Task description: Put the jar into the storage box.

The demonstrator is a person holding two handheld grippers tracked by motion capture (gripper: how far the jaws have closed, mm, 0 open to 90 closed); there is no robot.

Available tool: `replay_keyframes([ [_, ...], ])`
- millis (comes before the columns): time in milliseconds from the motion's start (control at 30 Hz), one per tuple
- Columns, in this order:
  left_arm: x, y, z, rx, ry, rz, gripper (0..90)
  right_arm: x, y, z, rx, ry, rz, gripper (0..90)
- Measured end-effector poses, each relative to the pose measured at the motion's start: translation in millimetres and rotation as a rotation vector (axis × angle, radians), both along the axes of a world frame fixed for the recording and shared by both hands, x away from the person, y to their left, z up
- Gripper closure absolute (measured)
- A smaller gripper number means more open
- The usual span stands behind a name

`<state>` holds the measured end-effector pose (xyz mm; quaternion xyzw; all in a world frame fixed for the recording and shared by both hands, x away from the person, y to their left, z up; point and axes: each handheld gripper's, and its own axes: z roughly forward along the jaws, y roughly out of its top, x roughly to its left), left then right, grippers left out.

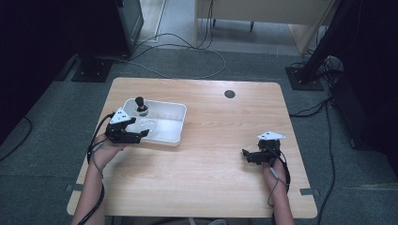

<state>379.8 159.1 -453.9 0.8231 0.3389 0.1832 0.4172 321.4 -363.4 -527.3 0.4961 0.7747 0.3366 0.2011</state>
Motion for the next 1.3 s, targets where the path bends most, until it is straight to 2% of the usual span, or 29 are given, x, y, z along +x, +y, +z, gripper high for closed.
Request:
replay_keyframes([
  [433, -5.9, 5.5, -1.8, 0.015, 0.004, -0.058, 21.6, -0.1, 0.0, 0.0, 0.000, 0.000, 0.000, 0.0],
  [600, -6.9, 6.9, -3.6, 0.036, 0.004, -0.070, 21.6, -0.2, 0.1, 0.0, 0.001, 0.001, -0.001, 0.0],
  [1000, -12.0, 14.9, -1.1, 0.027, 0.002, -0.100, 21.6, -0.2, 0.1, 0.0, 0.001, 0.001, -0.001, 0.0],
  [1300, -14.1, 22.4, 0.5, 0.009, 0.013, -0.100, 21.6, -0.2, 0.0, 0.0, 0.000, 0.000, 0.000, 0.0],
])
